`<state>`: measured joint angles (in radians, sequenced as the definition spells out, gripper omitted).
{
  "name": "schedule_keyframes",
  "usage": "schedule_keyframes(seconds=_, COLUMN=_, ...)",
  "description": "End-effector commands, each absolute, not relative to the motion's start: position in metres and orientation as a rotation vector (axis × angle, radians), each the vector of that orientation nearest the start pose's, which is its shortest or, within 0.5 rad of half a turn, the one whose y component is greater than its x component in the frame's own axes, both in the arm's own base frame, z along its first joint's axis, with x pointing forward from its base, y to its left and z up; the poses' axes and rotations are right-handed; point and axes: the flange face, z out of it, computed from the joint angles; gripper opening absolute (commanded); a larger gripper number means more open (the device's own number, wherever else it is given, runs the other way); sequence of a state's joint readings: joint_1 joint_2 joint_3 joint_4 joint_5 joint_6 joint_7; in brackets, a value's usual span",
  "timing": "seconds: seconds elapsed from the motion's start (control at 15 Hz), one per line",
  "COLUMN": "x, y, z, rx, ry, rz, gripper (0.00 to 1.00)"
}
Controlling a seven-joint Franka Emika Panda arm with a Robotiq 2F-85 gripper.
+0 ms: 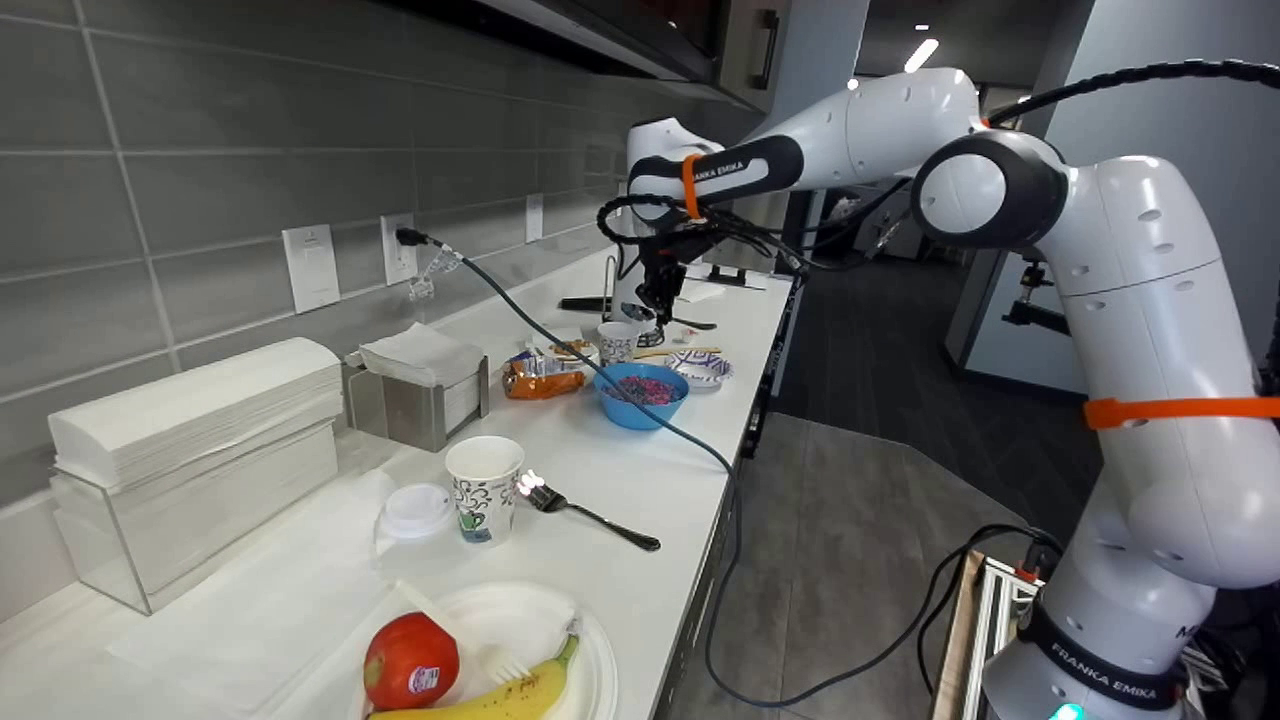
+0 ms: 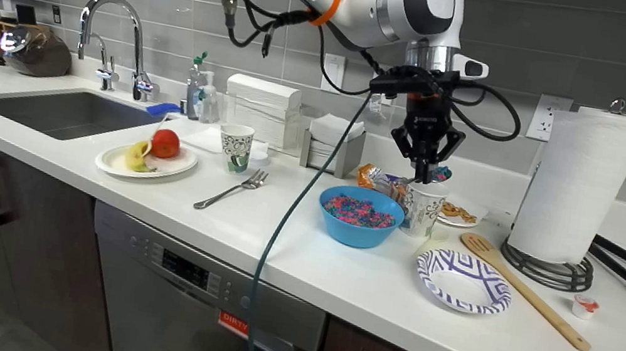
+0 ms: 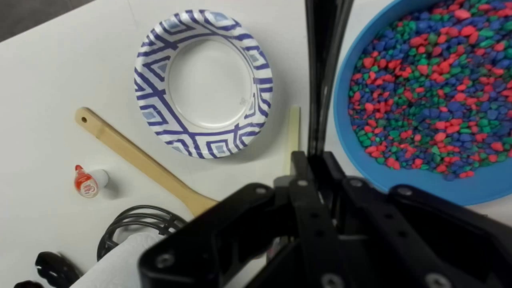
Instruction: Transfer a spoonful of contents from the blue bowl to the right cup
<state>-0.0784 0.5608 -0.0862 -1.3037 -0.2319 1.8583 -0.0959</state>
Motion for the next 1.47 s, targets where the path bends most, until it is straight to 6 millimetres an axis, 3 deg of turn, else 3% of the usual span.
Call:
schedule_keyframes(seconds=0.0, x=0.723, y=-0.109, z=0.416, rx=-3.467, ry=-0.027, rz=0.130, gripper=0.03)
schedule_keyframes(seconds=0.47, x=0.729, y=-0.089, z=0.416, rx=-3.582, ry=0.026, rz=0.259, gripper=0.03)
schedule_keyframes(seconds=1.13, x=0.735, y=-0.091, z=0.410, rx=-3.694, ry=0.041, rz=0.337, gripper=0.03)
schedule_keyframes(seconds=1.4, x=0.740, y=-0.083, z=0.409, rx=-3.743, ry=-0.003, rz=0.362, gripper=0.03)
